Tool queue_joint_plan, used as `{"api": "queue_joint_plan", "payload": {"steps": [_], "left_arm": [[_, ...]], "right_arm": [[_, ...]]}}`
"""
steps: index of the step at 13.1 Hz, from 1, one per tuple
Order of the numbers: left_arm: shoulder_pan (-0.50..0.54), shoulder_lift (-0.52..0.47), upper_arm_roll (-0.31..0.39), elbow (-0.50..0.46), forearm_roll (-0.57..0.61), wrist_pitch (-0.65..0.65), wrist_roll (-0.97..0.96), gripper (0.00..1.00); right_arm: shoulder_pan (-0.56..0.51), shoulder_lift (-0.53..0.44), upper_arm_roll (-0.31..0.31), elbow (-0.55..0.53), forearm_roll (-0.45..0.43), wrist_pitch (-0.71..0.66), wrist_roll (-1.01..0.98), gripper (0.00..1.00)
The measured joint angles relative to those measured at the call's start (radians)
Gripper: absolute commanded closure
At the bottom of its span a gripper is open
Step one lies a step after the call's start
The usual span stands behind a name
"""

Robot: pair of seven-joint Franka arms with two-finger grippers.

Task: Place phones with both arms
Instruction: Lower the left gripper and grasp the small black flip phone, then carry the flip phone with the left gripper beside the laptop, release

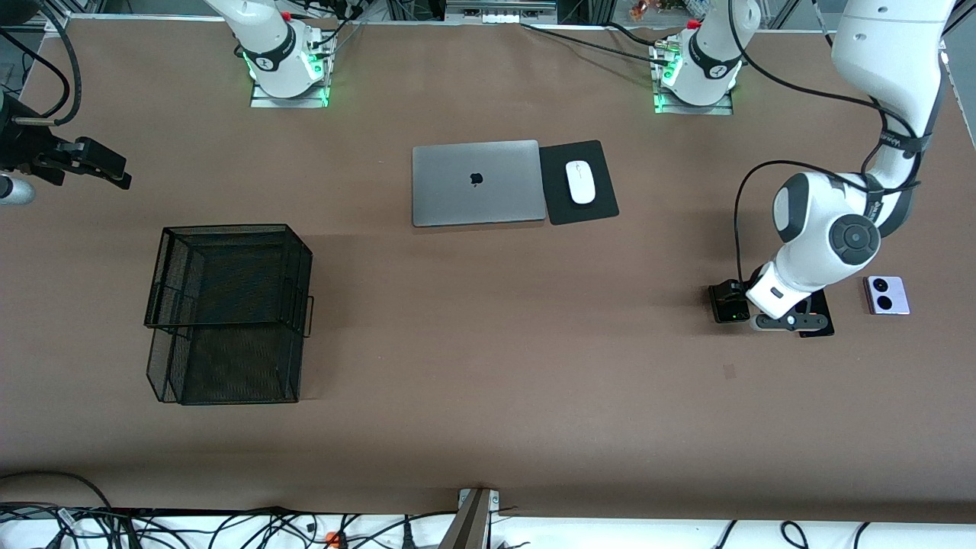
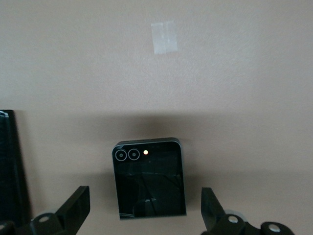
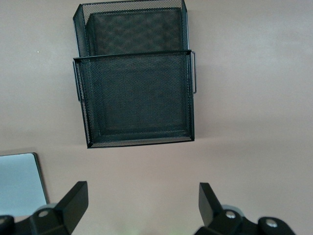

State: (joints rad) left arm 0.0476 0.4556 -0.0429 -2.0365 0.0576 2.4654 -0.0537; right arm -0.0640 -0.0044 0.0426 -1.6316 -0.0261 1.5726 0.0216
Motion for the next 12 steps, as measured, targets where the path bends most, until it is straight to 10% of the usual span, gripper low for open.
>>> {"api": "queue_joint_plan", "payload": {"steps": [8, 9, 10, 12], "left_arm": [[0.006, 0.084, -0.001, -0.016, 0.000, 0.086, 0.000, 0.00], [0.009, 0.092, -0.001, -0.016, 0.000, 0.087, 0.000, 0.20], [0.011, 0.098, -0.001, -0.016, 0.000, 0.088, 0.000, 0.67], [0.013, 0.091, -0.003, -0.015, 0.000, 0.086, -0.004, 0.81]], "right_arm": [[0.000, 0.000, 0.000, 0.000, 0.000, 0.000, 0.000, 0.00], [0.000, 0.000, 0.000, 0.000, 0.000, 0.000, 0.000, 0.00], [0.000, 0.000, 0.000, 0.000, 0.000, 0.000, 0.000, 0.00], [0.000, 0.000, 0.000, 0.000, 0.000, 0.000, 0.000, 0.00]]}}
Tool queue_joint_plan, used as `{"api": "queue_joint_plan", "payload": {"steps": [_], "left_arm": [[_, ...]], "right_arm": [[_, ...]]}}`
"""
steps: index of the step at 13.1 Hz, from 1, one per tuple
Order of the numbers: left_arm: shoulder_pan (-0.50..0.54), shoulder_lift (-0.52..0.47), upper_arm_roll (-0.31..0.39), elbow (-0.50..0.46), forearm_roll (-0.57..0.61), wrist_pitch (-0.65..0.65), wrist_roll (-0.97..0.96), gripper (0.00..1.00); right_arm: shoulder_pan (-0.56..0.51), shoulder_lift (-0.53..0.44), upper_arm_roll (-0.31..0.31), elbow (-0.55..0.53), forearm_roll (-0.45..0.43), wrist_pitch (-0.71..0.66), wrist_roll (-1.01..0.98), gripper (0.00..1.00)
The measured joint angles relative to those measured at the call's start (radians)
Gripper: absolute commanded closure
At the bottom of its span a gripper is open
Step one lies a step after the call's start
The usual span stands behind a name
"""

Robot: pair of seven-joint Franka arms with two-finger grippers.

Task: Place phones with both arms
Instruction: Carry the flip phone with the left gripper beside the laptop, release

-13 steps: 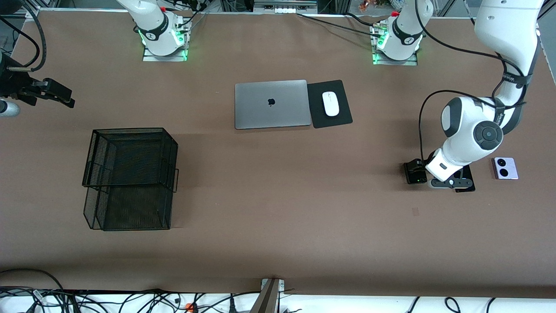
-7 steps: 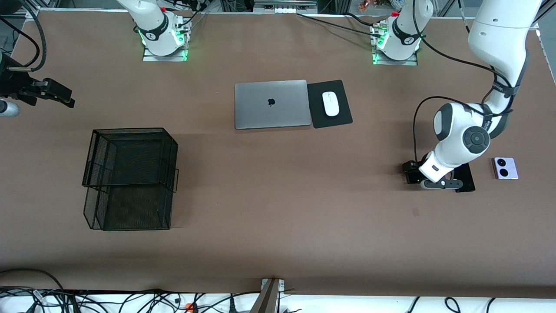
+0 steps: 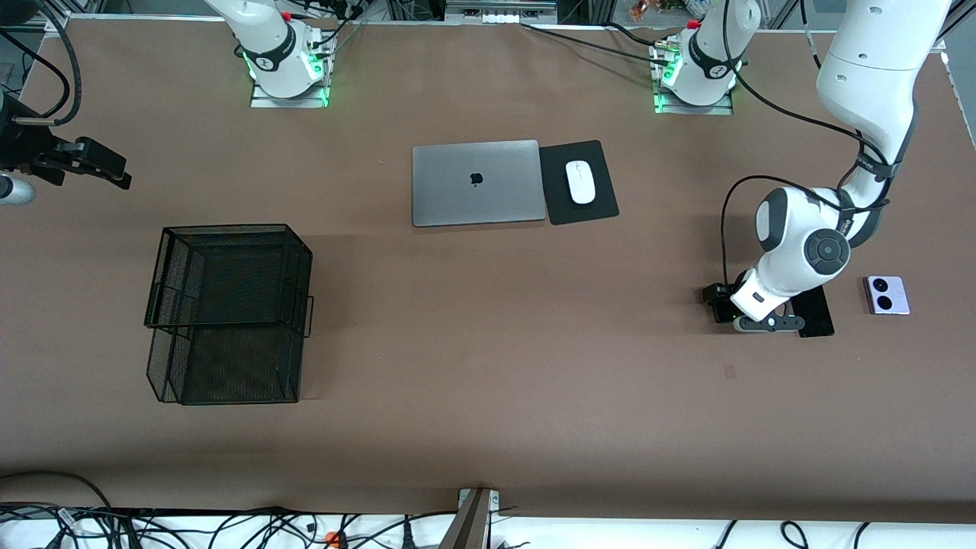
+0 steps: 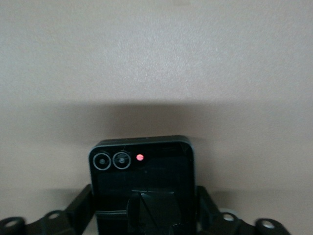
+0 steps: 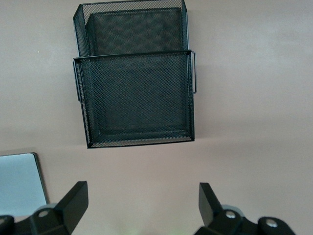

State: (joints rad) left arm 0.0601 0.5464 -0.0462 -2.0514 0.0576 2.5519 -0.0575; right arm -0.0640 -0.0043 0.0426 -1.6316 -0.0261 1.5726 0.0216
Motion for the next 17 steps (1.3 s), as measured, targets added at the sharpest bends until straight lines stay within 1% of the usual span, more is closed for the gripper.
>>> {"api": "queue_joint_plan", "payload": {"steps": [4, 5, 6, 7, 9, 10, 11, 12, 13, 15, 17], "left_arm": [[0.003, -0.001, -0.001, 0.002, 0.000, -0.004, -0.002, 0.80], [0.003, -0.001, -0.002, 0.013, 0.000, -0.028, -0.002, 0.80], [0.003, -0.004, -0.005, 0.044, 0.000, -0.087, -0.002, 0.80], [0.002, -0.009, -0.010, 0.099, 0.000, -0.188, -0.002, 0.80], [-0.004, -0.030, -0.032, 0.254, 0.000, -0.432, -0.002, 0.79], [-0.015, -0.040, -0.044, 0.337, 0.000, -0.535, -0.002, 0.77], [-0.037, -0.049, -0.052, 0.413, 0.000, -0.616, -0.002, 0.76], [-0.068, -0.055, -0.057, 0.471, -0.001, -0.668, -0.004, 0.76], [-0.108, -0.056, -0.061, 0.507, -0.010, -0.691, -0.020, 0.76], [-0.212, -0.049, -0.063, 0.522, -0.041, -0.697, -0.101, 0.76], [-0.330, -0.013, -0.066, 0.528, -0.046, -0.686, -0.209, 0.72]], "right_arm": [[0.000, 0.000, 0.000, 0.000, 0.000, 0.000, 0.000, 0.00], [0.000, 0.000, 0.000, 0.000, 0.000, 0.000, 0.000, 0.00], [0.000, 0.000, 0.000, 0.000, 0.000, 0.000, 0.000, 0.00], [0.000, 0.000, 0.000, 0.000, 0.000, 0.000, 0.000, 0.00], [0.000, 0.000, 0.000, 0.000, 0.000, 0.000, 0.000, 0.00], [0.000, 0.000, 0.000, 0.000, 0.000, 0.000, 0.000, 0.00], [0.000, 0.000, 0.000, 0.000, 0.000, 0.000, 0.000, 0.00], [0.000, 0.000, 0.000, 0.000, 0.000, 0.000, 0.000, 0.00], [0.000, 0.000, 0.000, 0.000, 0.000, 0.000, 0.000, 0.00], [0.000, 0.000, 0.001, 0.000, 0.000, 0.000, 0.000, 0.00], [0.000, 0.000, 0.001, 0.000, 0.000, 0.000, 0.000, 0.00]]}}
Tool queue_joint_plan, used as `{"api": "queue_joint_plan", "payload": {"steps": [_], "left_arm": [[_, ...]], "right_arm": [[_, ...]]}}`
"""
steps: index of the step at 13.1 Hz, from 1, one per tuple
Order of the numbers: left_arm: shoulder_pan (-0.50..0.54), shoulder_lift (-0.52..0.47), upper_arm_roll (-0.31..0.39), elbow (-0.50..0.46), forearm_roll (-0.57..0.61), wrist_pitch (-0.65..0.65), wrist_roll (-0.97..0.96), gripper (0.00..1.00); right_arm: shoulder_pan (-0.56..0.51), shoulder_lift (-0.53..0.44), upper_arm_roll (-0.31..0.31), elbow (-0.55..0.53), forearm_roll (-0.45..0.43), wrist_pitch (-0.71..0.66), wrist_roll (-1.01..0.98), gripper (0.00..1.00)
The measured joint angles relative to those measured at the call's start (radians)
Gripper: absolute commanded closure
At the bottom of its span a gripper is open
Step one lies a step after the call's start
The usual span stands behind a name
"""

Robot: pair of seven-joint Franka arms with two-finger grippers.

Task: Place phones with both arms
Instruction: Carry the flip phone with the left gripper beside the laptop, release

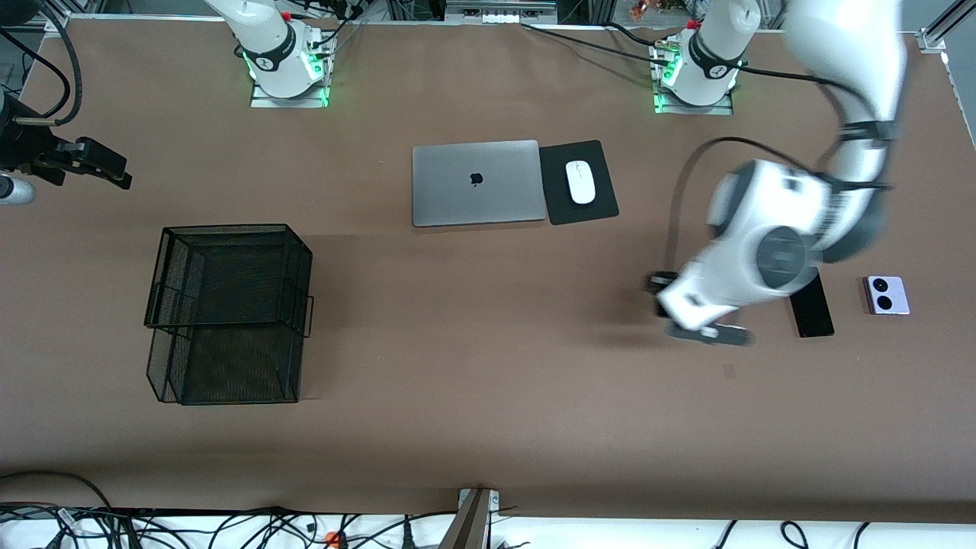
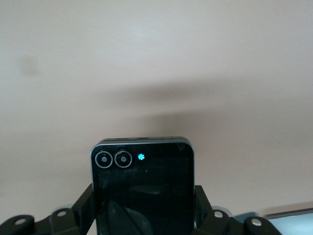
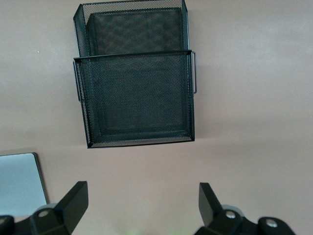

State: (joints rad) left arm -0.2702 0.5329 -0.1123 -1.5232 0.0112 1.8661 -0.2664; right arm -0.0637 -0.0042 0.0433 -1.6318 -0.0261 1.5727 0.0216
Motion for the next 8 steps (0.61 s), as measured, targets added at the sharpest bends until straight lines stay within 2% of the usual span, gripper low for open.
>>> {"api": "queue_joint_plan", "payload": {"steps": [3, 6, 8], "left_arm": [[-0.174, 0.107, 0.000, 0.051, 0.000, 0.121, -0.198, 0.71], [-0.284, 0.205, 0.000, 0.075, -0.029, 0.343, -0.292, 0.71], [-0.345, 0.264, 0.001, 0.080, -0.072, 0.496, -0.374, 0.62]], "right_arm": [[0.000, 0.000, 0.000, 0.000, 0.000, 0.000, 0.000, 0.00], [0.000, 0.000, 0.000, 0.000, 0.000, 0.000, 0.000, 0.00], [0.000, 0.000, 0.000, 0.000, 0.000, 0.000, 0.000, 0.00]]}}
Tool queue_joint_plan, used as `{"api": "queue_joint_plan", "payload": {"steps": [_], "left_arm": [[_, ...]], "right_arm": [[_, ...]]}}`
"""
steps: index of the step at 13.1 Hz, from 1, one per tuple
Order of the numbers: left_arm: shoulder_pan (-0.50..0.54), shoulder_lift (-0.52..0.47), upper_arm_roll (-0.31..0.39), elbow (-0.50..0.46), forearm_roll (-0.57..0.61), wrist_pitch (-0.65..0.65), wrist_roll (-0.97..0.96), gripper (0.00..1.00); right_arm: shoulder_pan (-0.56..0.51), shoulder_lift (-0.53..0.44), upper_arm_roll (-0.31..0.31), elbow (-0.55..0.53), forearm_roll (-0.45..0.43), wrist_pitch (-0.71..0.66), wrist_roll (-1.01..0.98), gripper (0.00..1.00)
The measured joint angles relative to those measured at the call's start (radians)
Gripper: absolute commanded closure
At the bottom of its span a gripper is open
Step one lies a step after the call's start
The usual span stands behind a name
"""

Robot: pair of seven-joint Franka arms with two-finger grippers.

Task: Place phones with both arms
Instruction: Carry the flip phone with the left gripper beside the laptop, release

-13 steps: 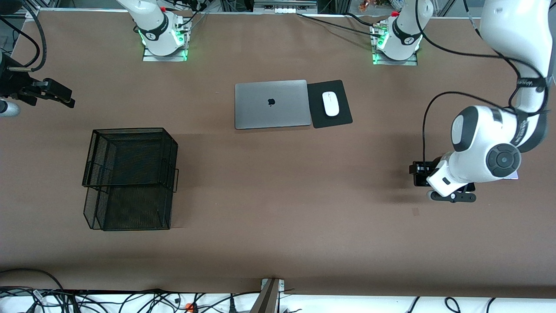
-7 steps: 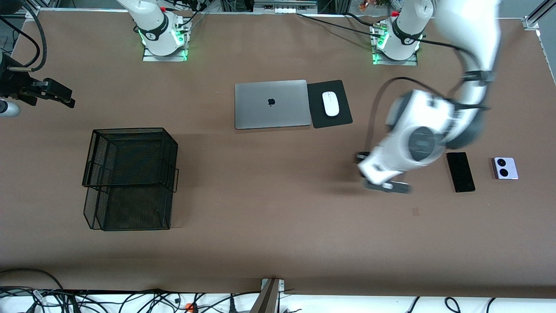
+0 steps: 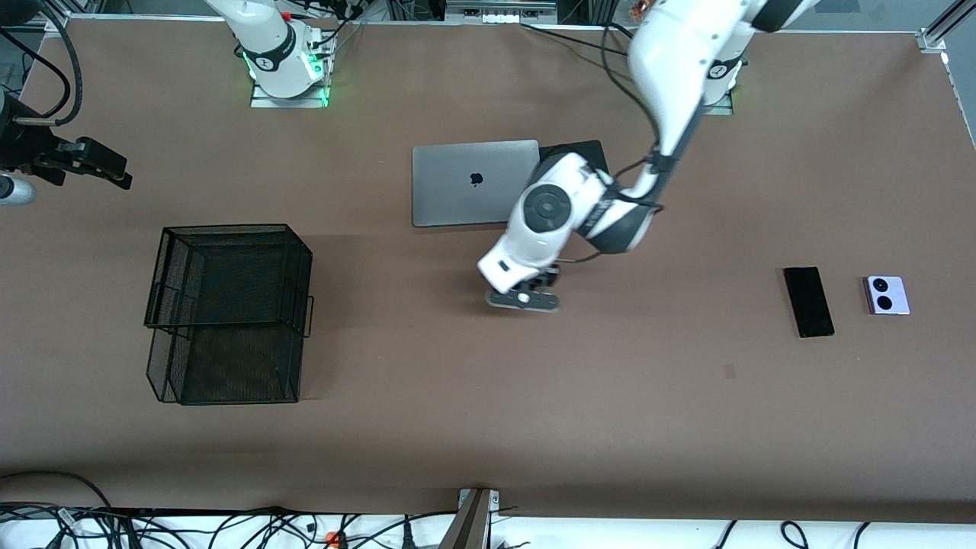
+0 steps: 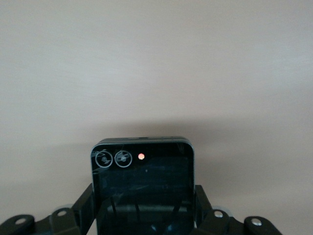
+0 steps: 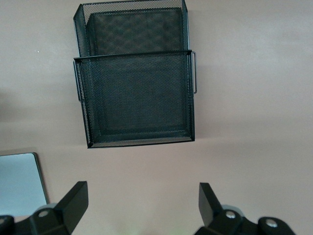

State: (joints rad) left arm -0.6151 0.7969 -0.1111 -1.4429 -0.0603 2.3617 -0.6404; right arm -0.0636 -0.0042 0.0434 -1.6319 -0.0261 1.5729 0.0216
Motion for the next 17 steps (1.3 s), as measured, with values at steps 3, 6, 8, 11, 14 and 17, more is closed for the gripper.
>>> {"api": "queue_joint_plan", "payload": {"steps": [3, 6, 8, 11, 14, 17], "left_arm": [[-0.050, 0.066, 0.001, 0.017, -0.018, 0.134, -0.064, 0.62], [-0.062, 0.110, 0.002, 0.043, -0.018, 0.174, -0.067, 0.35], [-0.065, 0.128, 0.003, 0.050, -0.018, 0.195, -0.066, 0.00], [-0.062, 0.120, 0.011, 0.077, -0.018, 0.200, -0.064, 0.00], [-0.038, 0.043, 0.025, 0.103, -0.018, 0.034, -0.064, 0.00], [0.068, -0.094, 0.042, 0.111, -0.015, -0.254, 0.000, 0.00]], "right_arm": [[0.000, 0.000, 0.000, 0.000, 0.000, 0.000, 0.000, 0.00], [0.000, 0.000, 0.000, 0.000, 0.000, 0.000, 0.000, 0.00], [0.000, 0.000, 0.000, 0.000, 0.000, 0.000, 0.000, 0.00], [0.000, 0.000, 0.000, 0.000, 0.000, 0.000, 0.000, 0.00], [0.000, 0.000, 0.000, 0.000, 0.000, 0.001, 0.000, 0.00], [0.000, 0.000, 0.001, 0.000, 0.000, 0.001, 0.000, 0.00]]}}
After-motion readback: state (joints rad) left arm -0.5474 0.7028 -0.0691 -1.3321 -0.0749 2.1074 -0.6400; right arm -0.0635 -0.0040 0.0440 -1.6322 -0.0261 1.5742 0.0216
